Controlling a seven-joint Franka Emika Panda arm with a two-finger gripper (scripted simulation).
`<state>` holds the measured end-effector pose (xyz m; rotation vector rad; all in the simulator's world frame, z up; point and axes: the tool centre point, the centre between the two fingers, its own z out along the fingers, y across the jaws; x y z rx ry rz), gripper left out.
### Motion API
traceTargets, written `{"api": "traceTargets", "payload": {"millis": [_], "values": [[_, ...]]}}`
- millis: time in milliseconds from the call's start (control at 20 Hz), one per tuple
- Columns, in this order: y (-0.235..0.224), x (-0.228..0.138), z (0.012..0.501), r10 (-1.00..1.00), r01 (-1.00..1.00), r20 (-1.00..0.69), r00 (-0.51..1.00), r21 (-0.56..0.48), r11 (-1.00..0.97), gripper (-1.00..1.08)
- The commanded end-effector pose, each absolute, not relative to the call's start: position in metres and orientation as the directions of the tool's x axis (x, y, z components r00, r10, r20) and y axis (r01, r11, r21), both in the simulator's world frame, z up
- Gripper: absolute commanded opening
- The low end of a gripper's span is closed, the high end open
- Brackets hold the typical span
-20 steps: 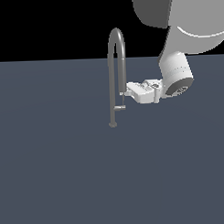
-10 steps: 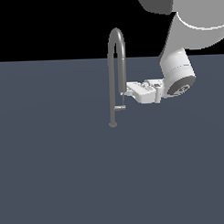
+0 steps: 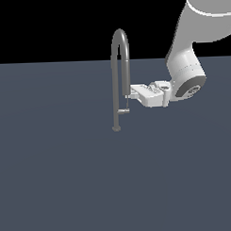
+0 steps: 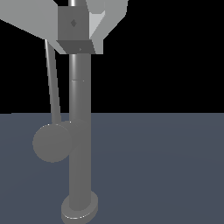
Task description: Turn on the faucet by rotating a designated handle.
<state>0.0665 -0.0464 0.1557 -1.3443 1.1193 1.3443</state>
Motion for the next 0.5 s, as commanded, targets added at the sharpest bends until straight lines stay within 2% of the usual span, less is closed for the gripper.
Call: {"api": "traceTargets", "payload": {"millis": [0,450], "values": [[-0.046,0.066,0.156,-0.002,-0.983,-1.0,-0.002,0.002,-0.183,-1.0],[-0.05,0.045,0.155,-0.001,-0.983,-1.0,-0.002,0.002,-0.185,-1.0]]}}
